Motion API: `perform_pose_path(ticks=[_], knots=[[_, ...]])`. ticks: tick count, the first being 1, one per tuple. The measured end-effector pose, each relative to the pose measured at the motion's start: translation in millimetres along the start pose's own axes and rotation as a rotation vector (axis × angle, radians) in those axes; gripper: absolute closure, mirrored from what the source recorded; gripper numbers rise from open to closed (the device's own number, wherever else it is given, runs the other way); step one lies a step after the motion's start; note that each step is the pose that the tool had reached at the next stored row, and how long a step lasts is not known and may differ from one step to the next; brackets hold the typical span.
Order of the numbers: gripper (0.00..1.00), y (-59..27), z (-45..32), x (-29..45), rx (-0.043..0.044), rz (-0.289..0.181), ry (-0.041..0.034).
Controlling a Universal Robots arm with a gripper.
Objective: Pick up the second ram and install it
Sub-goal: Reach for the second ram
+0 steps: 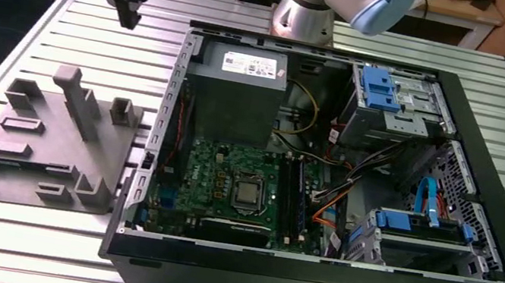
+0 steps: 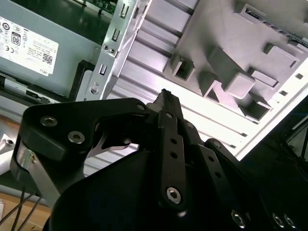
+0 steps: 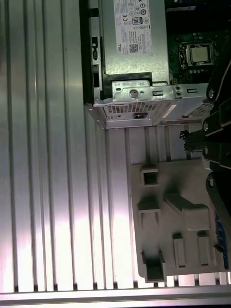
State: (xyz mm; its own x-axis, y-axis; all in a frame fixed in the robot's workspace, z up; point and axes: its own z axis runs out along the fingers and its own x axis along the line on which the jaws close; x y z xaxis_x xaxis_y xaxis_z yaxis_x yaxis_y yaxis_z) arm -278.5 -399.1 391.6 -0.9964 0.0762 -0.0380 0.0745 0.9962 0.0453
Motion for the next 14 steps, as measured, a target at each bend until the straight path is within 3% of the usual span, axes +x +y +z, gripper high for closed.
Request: perform_pose_path(ticks=[14], knots=[[0.93, -7.2, 7.2, 31.3, 0.0, 0.0, 0.0]])
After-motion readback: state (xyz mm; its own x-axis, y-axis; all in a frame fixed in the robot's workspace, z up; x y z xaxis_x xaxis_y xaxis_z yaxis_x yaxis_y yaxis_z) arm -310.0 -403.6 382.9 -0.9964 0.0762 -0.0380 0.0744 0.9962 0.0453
